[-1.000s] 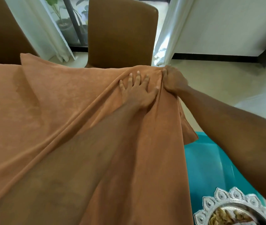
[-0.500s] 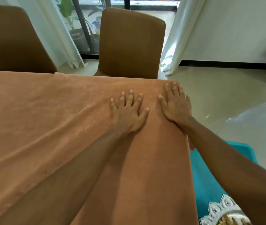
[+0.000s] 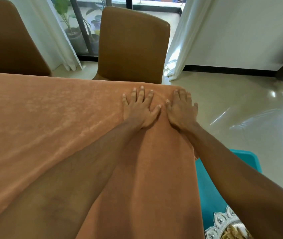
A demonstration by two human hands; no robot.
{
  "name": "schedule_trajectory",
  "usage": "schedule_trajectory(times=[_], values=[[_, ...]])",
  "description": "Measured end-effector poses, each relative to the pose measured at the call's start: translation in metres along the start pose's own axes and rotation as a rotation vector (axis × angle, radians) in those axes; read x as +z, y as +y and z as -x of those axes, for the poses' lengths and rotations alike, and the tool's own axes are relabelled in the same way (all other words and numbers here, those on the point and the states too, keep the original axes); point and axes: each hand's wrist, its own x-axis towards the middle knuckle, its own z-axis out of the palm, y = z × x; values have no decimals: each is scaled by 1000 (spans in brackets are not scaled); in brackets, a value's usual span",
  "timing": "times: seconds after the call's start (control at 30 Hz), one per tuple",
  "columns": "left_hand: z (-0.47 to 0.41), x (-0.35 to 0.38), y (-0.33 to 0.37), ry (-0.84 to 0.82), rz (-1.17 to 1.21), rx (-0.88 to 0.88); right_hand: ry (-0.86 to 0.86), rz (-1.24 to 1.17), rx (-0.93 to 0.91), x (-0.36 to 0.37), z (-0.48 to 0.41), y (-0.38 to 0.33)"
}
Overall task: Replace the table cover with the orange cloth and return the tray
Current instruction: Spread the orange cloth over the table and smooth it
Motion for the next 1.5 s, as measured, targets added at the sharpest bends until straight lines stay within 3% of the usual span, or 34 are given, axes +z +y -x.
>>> schedule_trajectory(times=[0.13, 0.3, 0.5, 0.7, 0.9, 1.03, 1.2, 1.5], values=[[2, -6, -2, -81, 21, 16, 13, -14, -74, 11, 28, -11], [73, 2, -11, 98, 94, 4, -10, 32, -87, 14, 19, 5], [155, 4, -19, 57, 47, -81, -65, -20, -16, 1, 30, -4], [197, 2, -32, -14, 26, -46, -69, 9, -218, 9, 143, -31], [287, 18, -28, 24, 28, -30, 42, 66, -168, 25, 244, 11], [348, 27, -19, 17, 1, -38, 29, 67, -106, 19, 282, 21], [419, 35, 6, -9, -3, -54, -20, 31, -260, 28, 369, 15], [529, 53, 37, -14, 17, -53, 1, -40, -135, 30, 493, 51]])
